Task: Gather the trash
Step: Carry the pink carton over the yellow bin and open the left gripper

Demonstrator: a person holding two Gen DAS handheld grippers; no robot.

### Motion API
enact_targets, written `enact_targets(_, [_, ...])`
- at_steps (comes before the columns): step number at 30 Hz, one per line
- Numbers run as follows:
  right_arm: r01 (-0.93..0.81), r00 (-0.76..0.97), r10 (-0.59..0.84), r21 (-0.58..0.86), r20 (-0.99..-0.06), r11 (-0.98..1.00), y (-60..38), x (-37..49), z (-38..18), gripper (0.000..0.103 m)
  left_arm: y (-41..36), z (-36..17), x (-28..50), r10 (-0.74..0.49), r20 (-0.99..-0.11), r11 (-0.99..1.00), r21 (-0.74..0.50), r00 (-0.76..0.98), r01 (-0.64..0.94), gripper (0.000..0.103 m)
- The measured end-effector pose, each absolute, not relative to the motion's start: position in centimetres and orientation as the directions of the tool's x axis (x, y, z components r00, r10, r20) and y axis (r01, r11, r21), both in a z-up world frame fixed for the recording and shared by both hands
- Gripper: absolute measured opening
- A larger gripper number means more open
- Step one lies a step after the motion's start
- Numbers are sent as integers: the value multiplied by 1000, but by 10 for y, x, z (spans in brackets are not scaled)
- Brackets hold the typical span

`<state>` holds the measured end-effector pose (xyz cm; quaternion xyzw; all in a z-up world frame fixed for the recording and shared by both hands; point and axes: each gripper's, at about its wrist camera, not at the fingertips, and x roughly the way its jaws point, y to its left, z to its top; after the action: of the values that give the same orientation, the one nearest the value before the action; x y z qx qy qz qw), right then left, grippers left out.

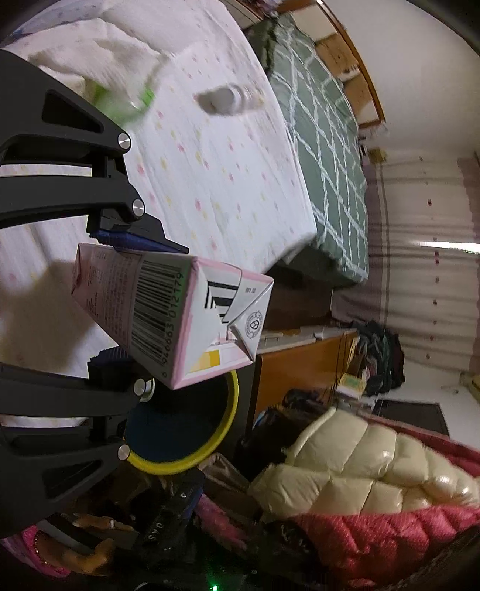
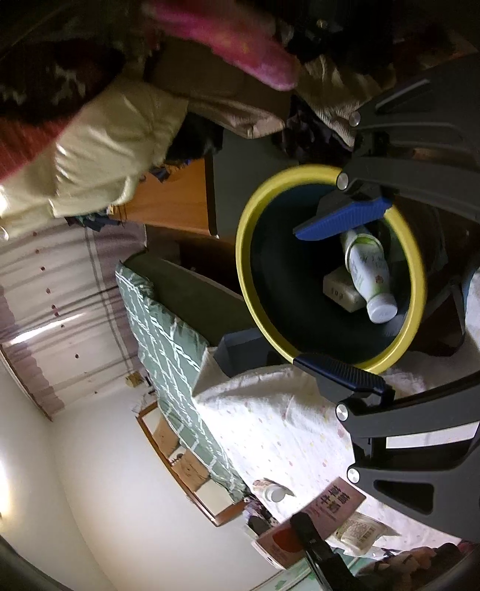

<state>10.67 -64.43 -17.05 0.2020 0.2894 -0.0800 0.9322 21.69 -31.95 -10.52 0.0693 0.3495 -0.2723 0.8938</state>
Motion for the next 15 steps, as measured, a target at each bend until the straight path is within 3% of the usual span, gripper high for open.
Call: enact_targets(15, [378,816,-160,303,-555,875,-680,52,-164,68,-449,-123,224,-558,-708,699,-120,432,705,43])
